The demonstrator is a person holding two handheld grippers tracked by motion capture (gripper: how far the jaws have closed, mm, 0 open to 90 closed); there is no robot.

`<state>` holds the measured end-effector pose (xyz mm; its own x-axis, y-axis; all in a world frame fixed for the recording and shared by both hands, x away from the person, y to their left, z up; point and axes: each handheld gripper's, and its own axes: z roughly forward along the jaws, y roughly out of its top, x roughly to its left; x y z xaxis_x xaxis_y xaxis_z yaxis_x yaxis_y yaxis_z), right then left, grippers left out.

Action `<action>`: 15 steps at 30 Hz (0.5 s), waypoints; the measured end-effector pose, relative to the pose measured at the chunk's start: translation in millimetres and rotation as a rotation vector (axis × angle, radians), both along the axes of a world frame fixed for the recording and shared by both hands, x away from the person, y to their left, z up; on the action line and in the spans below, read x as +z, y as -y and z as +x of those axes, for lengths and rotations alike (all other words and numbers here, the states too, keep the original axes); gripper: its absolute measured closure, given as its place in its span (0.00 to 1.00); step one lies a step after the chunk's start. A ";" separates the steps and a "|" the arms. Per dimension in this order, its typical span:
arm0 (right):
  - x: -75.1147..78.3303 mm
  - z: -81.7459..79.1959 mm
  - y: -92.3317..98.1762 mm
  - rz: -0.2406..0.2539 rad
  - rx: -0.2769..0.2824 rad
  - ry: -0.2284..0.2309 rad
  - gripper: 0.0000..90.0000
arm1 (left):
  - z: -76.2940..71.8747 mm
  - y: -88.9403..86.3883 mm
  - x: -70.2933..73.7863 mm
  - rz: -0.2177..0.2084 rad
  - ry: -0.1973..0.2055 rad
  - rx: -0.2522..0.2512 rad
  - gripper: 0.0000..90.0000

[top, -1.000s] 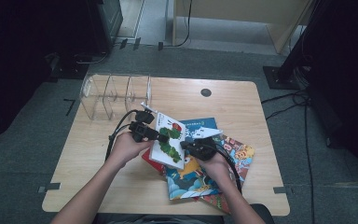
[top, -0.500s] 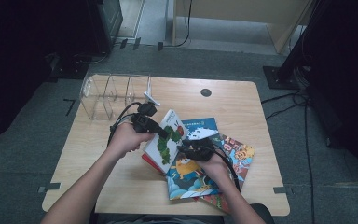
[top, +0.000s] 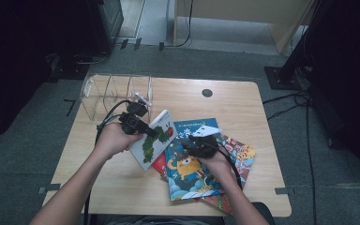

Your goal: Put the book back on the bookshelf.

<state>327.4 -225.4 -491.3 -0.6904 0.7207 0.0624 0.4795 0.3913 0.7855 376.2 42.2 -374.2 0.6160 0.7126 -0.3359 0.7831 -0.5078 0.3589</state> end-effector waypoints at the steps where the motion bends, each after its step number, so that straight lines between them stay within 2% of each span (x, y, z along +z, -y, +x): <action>1: -0.9 1.2 0.2 -0.001 -0.003 0.002 0.59 | -0.3 -3.7 1.3 0.003 0.002 0.004 0.86; 4: -2.1 4.6 -0.1 -0.011 -0.012 -0.017 0.58 | -1.0 -9.6 2.7 0.006 0.006 0.019 0.86; 5: -2.2 5.7 -0.4 -0.013 -0.012 -0.018 0.58 | -2.2 -17.1 4.1 0.018 0.013 0.035 0.86; 9: -2.3 9.1 -1.6 -0.018 -0.010 -0.015 0.56 | -3.8 -26.5 5.5 0.032 0.015 0.058 0.86; 15: -2.7 13.0 -3.0 -0.034 -0.002 -0.006 0.54 | -7.0 -45.9 9.3 0.046 0.027 0.125 0.86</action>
<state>340.4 -222.4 -493.9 -0.6890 0.7236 0.0420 0.4844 0.4167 0.7692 369.2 88.1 -364.9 0.5295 0.7988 -0.2855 0.8319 -0.4231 0.3590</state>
